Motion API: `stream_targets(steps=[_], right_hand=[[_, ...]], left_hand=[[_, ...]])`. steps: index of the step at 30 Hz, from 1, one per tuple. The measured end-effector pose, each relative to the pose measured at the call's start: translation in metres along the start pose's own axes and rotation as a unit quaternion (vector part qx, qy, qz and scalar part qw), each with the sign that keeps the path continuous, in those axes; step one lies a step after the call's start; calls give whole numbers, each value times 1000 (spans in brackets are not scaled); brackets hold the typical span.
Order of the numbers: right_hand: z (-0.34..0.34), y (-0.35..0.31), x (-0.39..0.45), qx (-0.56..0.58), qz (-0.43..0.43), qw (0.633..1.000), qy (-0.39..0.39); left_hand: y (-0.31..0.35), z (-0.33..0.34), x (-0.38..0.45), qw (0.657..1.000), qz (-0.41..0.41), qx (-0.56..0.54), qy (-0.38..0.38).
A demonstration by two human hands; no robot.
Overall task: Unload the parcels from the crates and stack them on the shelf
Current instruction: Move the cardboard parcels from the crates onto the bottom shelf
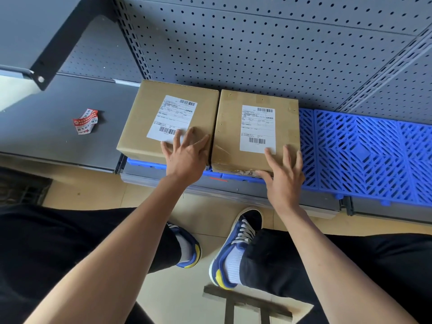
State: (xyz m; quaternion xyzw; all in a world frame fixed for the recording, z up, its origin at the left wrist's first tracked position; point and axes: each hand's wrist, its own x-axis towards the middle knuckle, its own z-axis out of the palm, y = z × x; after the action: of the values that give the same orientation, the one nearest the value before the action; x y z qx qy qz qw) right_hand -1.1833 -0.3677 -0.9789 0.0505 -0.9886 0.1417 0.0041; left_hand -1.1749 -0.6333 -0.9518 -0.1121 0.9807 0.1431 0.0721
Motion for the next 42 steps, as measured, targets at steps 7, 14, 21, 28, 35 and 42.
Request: stream_targets(steps=[7,14,21,28,35,42], right_hand=[[-1,-6,-2,-1,12,1000,0],[3,-9,-7,-32,10,999,-7],[-3,-11,-4,-77,-7,997,-28],[-11,-18,4,-72,-27,994,-80],[-24,-39,16,-8,-62,995,-84],[-39,-116,29,108,-111,985,-74]], left_hand=[[-1,-1,0,1000,-2,-4,0],[2,2,-1,1000,-1,5,0],[2,1,1,1000,-3,7,-4],[6,-11,3,1000,3,14,-17],[5,-24,4,1000,-1,1,-15],[-16,-60,-26,999,-37,17,35]])
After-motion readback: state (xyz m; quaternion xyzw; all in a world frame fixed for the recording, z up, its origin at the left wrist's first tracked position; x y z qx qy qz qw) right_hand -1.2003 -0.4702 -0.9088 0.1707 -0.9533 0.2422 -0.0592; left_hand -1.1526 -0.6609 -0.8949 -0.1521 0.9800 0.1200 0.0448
